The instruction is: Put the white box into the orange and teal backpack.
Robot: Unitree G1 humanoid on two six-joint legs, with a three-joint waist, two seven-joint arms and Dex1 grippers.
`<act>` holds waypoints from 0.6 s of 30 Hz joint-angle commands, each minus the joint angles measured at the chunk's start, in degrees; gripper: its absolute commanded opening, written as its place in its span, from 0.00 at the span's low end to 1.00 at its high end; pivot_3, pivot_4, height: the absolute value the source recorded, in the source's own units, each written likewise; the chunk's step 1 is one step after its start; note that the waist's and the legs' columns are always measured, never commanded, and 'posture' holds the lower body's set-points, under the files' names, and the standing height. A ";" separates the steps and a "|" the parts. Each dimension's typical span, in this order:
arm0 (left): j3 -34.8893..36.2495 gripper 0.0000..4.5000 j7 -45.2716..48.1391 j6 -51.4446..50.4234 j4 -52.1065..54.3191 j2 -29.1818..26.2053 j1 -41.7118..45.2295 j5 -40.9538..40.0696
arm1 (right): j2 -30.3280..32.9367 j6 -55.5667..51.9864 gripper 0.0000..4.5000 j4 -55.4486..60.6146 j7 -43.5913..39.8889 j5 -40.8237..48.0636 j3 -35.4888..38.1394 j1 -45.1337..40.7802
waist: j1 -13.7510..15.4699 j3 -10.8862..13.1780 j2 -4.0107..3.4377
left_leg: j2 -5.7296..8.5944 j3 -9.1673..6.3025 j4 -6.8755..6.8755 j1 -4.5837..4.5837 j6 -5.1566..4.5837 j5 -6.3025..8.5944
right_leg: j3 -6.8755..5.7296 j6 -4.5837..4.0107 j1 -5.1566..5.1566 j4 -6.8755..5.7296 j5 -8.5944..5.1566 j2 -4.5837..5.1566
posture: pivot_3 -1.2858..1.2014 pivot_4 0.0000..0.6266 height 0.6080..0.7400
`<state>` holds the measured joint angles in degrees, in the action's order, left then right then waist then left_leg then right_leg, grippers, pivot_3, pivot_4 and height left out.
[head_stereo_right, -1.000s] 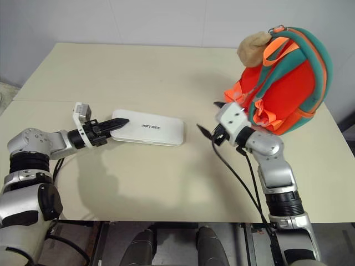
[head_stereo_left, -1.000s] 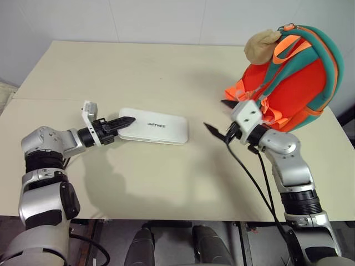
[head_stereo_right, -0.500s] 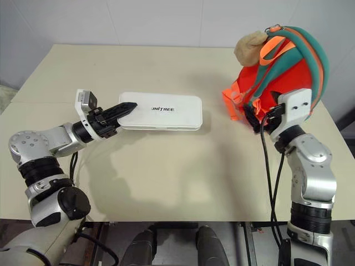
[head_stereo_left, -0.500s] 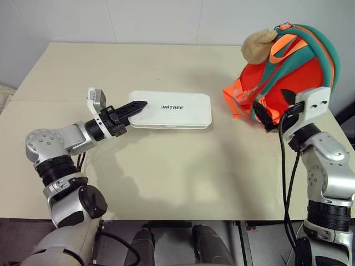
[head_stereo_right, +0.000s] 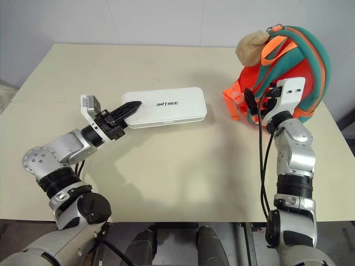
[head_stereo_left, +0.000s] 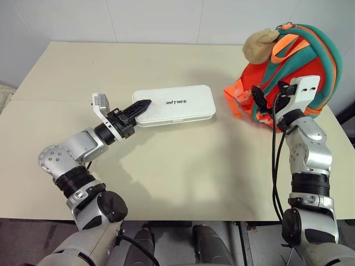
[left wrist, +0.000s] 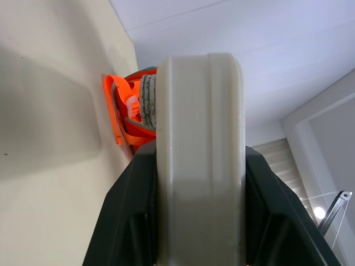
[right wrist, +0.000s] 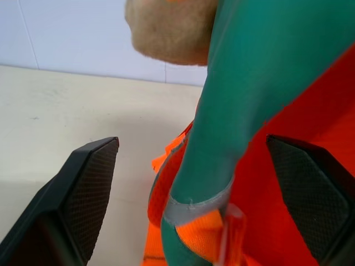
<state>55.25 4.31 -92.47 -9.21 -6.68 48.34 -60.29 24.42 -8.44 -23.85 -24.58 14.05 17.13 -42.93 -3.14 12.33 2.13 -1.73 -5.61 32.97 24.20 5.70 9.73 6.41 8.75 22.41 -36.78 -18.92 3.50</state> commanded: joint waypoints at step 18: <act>-4.12 0.31 -8.81 5.30 3.59 0.82 -3.23 -15.21 | -2.46 11.25 0.24 -15.28 5.89 -0.09 -0.07 -10.99 | -0.05 0.00 -0.01 | 0.00 0.00 0.00 0.02 0.00 0.00 | 0.00 0.00 -0.02 0.06 0.00 0.00 | 0.52 0.24 1.00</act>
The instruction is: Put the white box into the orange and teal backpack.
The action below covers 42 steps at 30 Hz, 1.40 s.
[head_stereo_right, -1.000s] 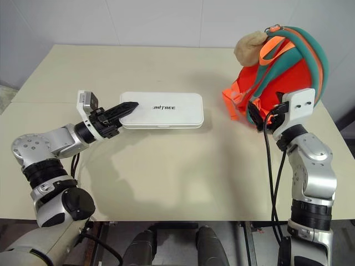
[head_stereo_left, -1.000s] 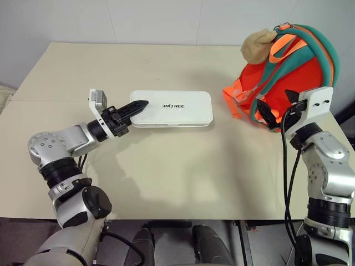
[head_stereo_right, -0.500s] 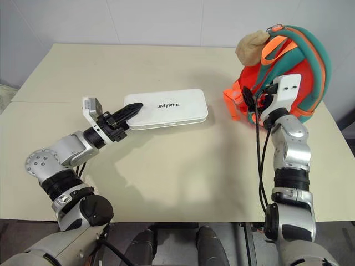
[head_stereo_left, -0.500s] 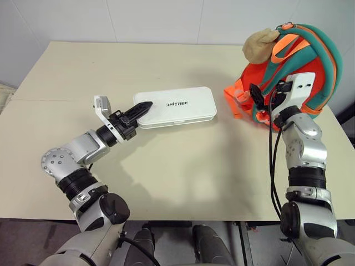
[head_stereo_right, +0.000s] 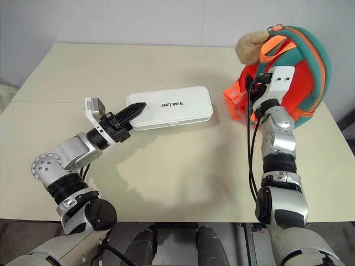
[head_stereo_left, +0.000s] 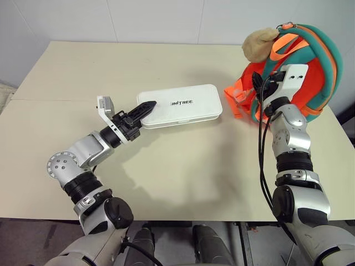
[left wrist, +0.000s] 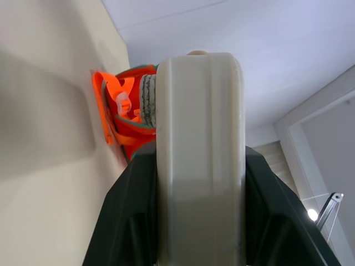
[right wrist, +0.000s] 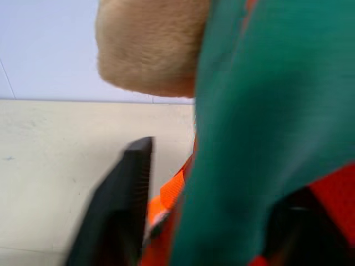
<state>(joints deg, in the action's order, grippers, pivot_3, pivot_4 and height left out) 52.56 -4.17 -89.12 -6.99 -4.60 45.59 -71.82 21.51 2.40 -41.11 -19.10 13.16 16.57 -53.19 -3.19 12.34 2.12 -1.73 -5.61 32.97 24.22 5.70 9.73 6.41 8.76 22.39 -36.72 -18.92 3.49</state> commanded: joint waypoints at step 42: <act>-21.76 0.31 34.43 18.61 -24.50 -38.61 5.37 15.75 | 14.04 -50.41 0.00 74.64 -21.64 57.40 -5.11 23.92 | -0.04 0.07 -0.12 | -0.06 0.00 -0.87 0.03 0.01 0.03 | -0.09 -0.20 0.27 0.32 -0.27 0.02 | 0.52 0.24 1.00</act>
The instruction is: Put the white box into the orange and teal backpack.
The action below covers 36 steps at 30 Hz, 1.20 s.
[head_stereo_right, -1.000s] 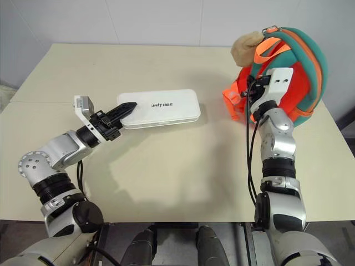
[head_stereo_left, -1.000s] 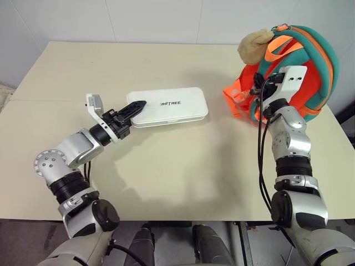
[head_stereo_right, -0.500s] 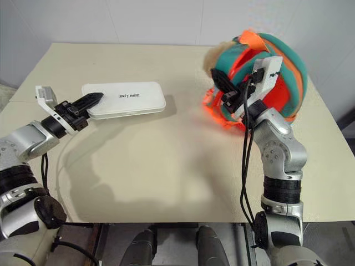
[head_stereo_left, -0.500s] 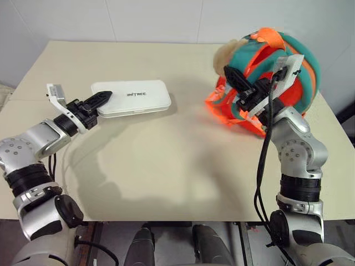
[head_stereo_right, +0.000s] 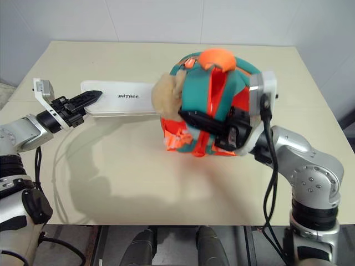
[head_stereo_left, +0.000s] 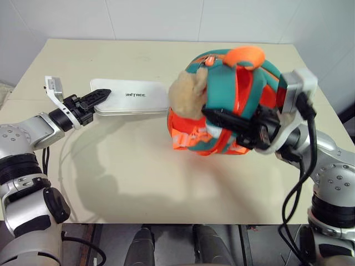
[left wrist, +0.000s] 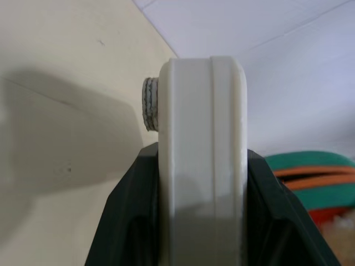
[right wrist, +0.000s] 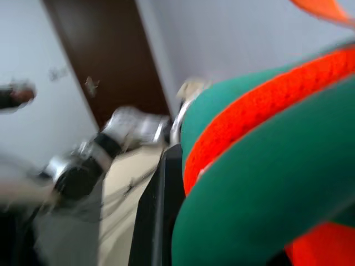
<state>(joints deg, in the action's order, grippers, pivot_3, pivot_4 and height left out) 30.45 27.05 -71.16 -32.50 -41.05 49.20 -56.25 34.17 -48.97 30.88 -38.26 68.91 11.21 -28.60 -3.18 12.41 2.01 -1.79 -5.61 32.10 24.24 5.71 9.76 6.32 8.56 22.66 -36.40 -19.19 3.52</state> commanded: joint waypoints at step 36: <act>4.22 0.31 43.81 21.19 31.82 -15.36 -15.13 -1.06 | 7.93 7.60 0.00 -0.27 -16.76 -7.10 -3.03 10.66 | 0.18 0.01 0.06 | -0.03 0.06 0.13 -0.04 -0.03 0.05 | 0.00 -0.06 -0.08 0.00 -0.11 0.02 | 0.52 0.24 1.00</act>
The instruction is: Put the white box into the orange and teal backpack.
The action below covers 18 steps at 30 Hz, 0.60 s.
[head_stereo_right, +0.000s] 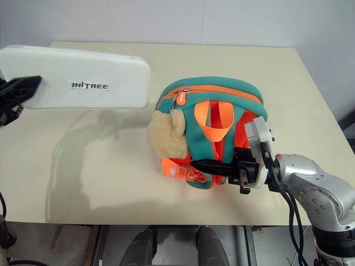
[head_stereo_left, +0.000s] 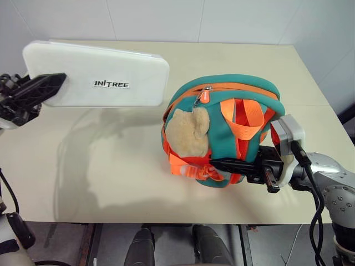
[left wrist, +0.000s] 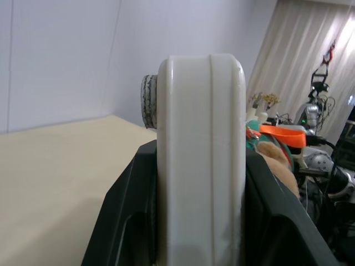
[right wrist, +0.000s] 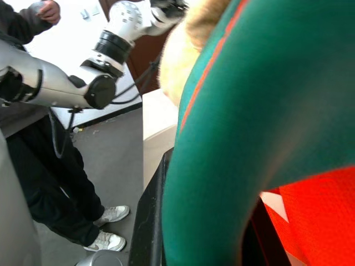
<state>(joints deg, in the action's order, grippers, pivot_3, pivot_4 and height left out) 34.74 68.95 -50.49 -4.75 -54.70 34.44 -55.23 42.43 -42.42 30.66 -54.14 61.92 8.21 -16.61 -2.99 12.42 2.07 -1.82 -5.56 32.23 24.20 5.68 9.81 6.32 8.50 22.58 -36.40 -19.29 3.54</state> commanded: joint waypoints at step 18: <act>-25.39 0.31 10.85 16.95 -2.55 2.92 14.07 14.19 | -2.24 0.87 0.00 -2.28 -0.99 -2.27 -1.29 -4.69 | 1.06 -0.01 0.01 | -0.01 0.00 0.21 -0.01 -0.02 0.01 | -0.01 0.01 -0.08 -0.09 0.01 -0.04 | 0.52 0.24 1.00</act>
<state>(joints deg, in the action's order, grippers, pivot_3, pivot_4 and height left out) 12.04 78.53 -34.88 -7.73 -53.07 46.14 -42.05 40.84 -42.43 26.99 -55.39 59.02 6.55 -20.44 -1.93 12.41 2.08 -1.83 -5.57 32.51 24.20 5.66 9.82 6.29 8.51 22.49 -36.53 -19.28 3.49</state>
